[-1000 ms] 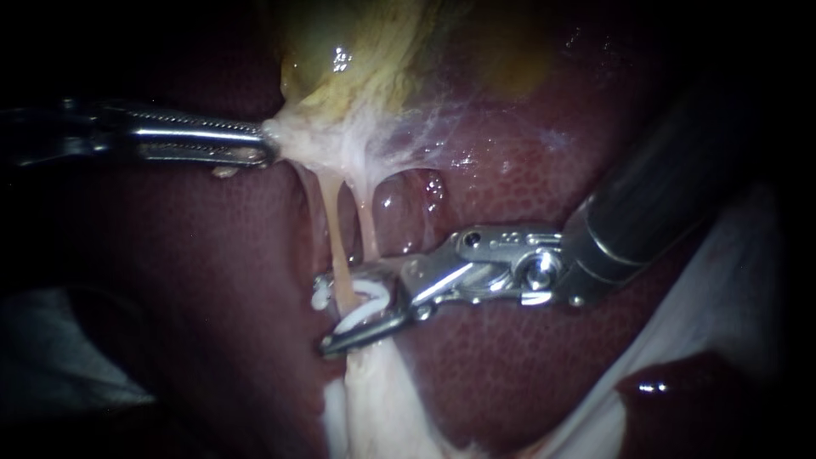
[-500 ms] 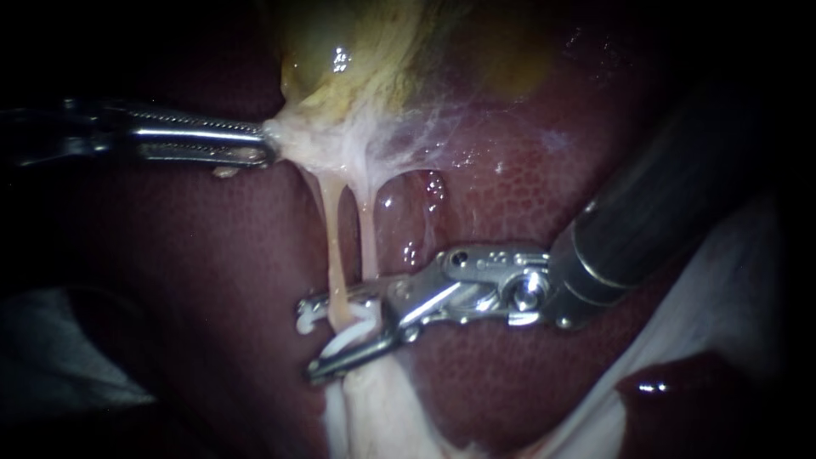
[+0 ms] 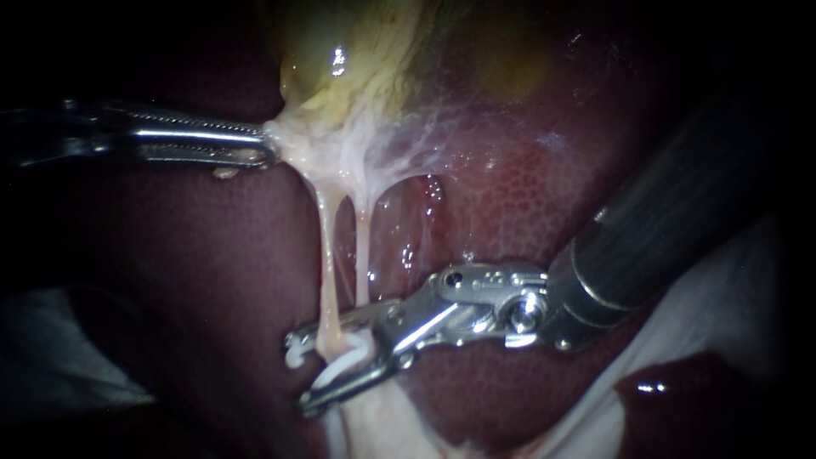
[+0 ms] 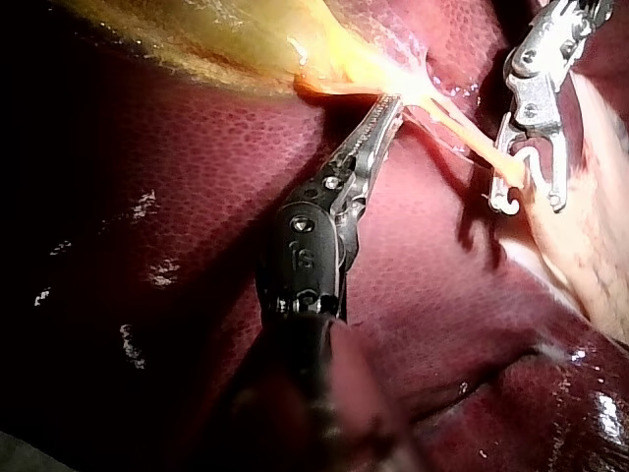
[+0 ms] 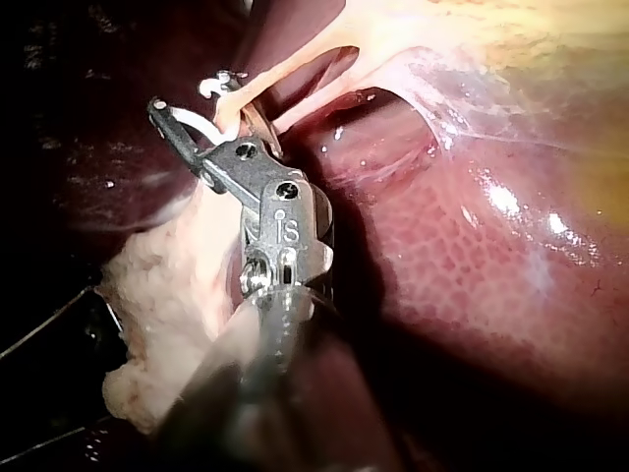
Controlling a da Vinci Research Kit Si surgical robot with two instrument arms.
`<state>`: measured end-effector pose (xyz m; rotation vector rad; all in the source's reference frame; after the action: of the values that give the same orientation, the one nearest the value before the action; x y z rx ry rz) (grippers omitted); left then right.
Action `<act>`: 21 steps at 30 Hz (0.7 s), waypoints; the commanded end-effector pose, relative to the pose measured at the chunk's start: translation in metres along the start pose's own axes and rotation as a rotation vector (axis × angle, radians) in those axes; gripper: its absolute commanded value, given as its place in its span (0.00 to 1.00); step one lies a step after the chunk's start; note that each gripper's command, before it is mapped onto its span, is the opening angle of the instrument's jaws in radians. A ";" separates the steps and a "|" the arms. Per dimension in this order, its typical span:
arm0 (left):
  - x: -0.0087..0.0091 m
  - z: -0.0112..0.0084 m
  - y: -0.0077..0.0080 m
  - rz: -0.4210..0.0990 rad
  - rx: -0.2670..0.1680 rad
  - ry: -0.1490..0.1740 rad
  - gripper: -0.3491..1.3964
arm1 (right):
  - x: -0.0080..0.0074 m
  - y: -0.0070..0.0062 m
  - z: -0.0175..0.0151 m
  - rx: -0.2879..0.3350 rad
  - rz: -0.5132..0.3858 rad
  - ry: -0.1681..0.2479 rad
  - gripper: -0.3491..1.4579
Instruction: Clipping first clip left tube
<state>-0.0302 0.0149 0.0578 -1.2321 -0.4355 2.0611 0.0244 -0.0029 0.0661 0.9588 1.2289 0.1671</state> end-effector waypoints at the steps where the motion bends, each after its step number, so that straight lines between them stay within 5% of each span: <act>1: 0.0000 0.0000 0.0000 0.000 0.000 0.000 0.00 | -0.0001 0.0000 -0.0001 -0.002 0.006 0.000 0.36; 21: 0.0000 0.0001 0.0000 0.000 0.000 0.000 0.00 | -0.0002 0.0000 -0.0003 0.000 0.065 0.004 0.03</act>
<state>-0.0303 0.0150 0.0579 -1.2322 -0.4355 2.0610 0.0241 -0.0029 0.0662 0.9998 1.2026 0.2212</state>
